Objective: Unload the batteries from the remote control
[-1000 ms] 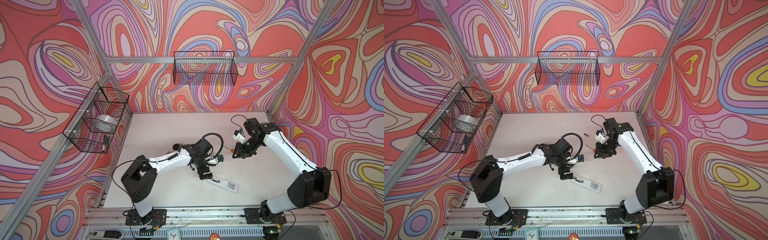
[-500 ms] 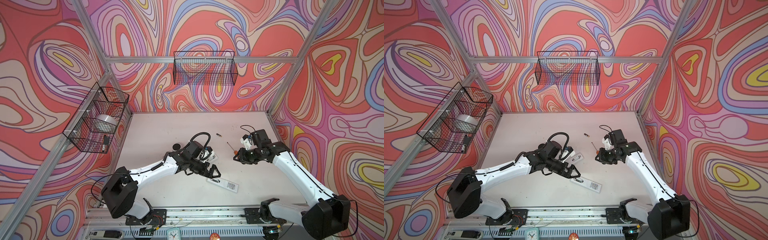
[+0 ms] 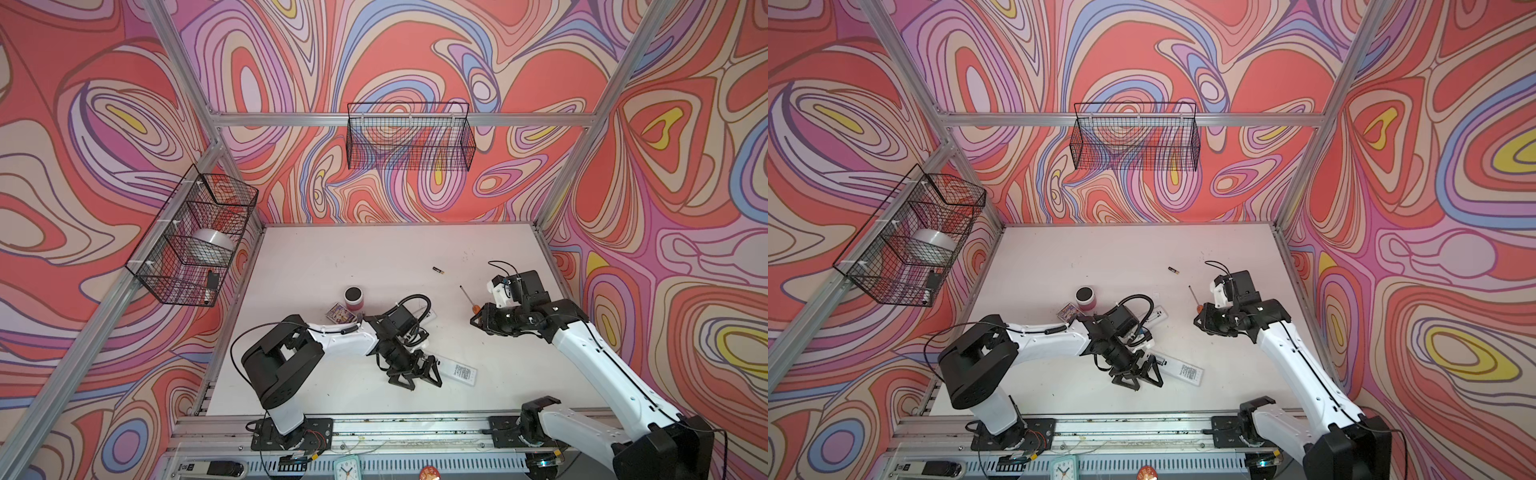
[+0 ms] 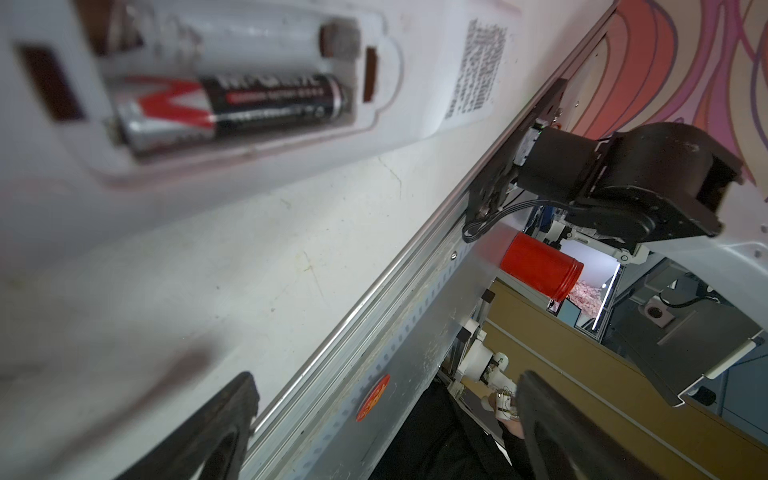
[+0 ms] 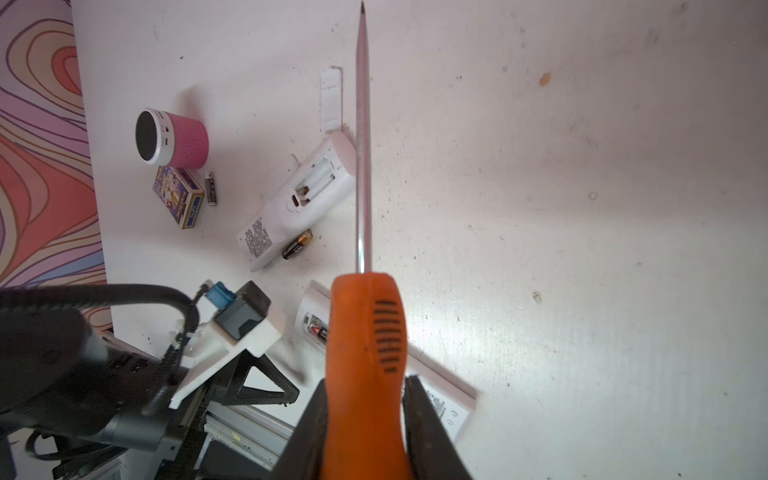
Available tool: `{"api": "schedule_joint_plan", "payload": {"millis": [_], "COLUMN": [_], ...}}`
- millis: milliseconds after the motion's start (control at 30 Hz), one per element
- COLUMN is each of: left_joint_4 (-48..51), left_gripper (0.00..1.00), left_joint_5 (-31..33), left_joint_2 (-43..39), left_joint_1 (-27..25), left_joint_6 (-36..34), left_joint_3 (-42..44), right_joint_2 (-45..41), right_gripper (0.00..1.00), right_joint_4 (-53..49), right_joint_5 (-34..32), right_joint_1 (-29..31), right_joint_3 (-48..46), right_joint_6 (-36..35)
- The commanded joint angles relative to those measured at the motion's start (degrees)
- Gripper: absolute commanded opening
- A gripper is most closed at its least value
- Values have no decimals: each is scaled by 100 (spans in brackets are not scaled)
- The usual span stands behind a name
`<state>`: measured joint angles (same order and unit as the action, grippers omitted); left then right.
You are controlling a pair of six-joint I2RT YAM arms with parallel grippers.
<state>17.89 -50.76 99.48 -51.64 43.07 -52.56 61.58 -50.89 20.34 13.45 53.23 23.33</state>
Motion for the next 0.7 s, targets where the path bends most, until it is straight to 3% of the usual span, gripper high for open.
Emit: {"api": "schedule_joint_plan", "payload": {"millis": [0,167,400,533,667], "left_joint_4": [275,431,618,1095,1401], "left_gripper": [100,100,100,100,100], "left_joint_5": [167,348,496,463,502], "left_joint_2": [370,1228,1987,2058,1506], "left_joint_1": [72,228,659,776,787], "left_joint_6": [-104,-356,-491,-861,-1186], "left_joint_3": [-446,-1359,-2470,-2949,-2676], "right_joint_2": [-4,405,1334,2120,2551], "right_gripper": [0,0,0,0,0], "right_joint_4": [-133,-910,-1960,-2584,-3317], "right_joint_5": [49,253,765,1242,1536], "right_joint_1": [-21,-35,-150,-238,-243], "right_joint_3": [244,692,2428,3605,4008], "right_joint_6": [-255,-351,-1035,-2067,-2763]}}
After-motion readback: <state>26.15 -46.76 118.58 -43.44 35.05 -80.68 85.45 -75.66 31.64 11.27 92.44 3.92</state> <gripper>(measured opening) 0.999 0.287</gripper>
